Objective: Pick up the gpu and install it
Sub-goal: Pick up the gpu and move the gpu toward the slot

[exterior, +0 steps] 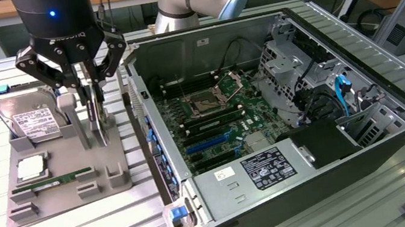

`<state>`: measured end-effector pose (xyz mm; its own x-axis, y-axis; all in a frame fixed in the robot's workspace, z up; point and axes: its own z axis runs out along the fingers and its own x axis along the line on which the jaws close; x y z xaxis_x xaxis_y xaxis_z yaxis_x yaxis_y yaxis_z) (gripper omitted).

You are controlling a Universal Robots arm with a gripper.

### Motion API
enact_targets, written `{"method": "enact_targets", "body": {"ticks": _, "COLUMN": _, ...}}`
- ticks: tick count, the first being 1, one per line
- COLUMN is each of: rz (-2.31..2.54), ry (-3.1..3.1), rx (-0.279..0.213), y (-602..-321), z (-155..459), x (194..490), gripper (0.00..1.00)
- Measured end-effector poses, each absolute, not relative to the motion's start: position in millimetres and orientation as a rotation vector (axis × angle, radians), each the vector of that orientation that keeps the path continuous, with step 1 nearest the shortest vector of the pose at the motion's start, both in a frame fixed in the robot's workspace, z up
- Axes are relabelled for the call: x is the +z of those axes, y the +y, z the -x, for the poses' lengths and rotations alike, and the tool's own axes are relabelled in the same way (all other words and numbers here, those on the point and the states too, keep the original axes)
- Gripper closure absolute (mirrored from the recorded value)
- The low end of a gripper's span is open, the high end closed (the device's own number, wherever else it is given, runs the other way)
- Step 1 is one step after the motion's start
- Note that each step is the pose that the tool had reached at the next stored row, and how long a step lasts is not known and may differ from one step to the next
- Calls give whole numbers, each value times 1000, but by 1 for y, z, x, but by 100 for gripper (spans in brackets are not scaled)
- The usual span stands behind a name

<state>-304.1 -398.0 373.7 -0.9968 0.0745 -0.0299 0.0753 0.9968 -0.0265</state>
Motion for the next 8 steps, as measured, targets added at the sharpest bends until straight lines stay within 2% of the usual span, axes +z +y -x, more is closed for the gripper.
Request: {"method": "enact_targets", "body": {"ticks": 8, "rz": -117, "ry": 3110, "rx": -43, "y": -399, "z": 304, "x": 377, "gripper": 73}}
